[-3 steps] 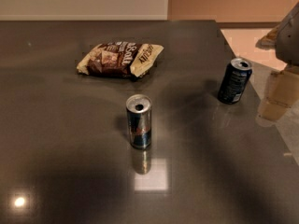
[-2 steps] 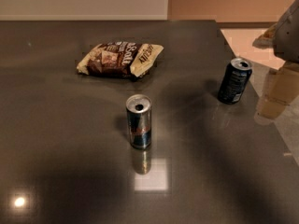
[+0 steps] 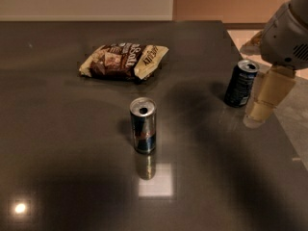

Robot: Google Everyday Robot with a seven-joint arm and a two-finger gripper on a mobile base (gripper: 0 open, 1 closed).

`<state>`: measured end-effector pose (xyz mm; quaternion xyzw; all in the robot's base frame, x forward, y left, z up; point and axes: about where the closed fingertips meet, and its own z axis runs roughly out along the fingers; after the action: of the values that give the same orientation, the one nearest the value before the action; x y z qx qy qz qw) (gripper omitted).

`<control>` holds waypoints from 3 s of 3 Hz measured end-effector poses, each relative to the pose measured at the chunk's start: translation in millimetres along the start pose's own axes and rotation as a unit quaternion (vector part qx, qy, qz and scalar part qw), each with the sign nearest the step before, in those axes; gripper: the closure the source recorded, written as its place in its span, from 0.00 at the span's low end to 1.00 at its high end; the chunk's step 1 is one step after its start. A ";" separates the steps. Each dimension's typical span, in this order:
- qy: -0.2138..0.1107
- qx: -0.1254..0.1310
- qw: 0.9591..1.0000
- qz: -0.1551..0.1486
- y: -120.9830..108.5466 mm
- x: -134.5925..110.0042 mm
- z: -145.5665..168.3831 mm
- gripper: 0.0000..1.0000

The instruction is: Pick redbull can

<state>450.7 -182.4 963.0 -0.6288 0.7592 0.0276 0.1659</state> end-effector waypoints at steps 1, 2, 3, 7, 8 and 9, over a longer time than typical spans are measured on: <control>-0.037 -0.022 0.999 -0.015 4.2 -20.1 17.3 0.00; -0.085 -0.042 0.995 -0.033 13.3 -45.5 31.6 0.00; -0.135 -0.073 0.986 -0.059 28.9 -77.0 43.2 0.00; -0.222 -0.166 0.951 -0.139 86.6 -159.8 91.5 0.00; -0.229 -0.173 0.947 -0.144 87.9 -167.8 96.1 0.17; -0.233 -0.177 0.946 -0.140 81.9 -171.1 99.3 0.41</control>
Offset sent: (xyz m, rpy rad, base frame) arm -0.0049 0.0908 -0.0255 0.2930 0.0457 0.1984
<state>419.6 21.3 904.6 -0.7241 0.5864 0.2838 0.2264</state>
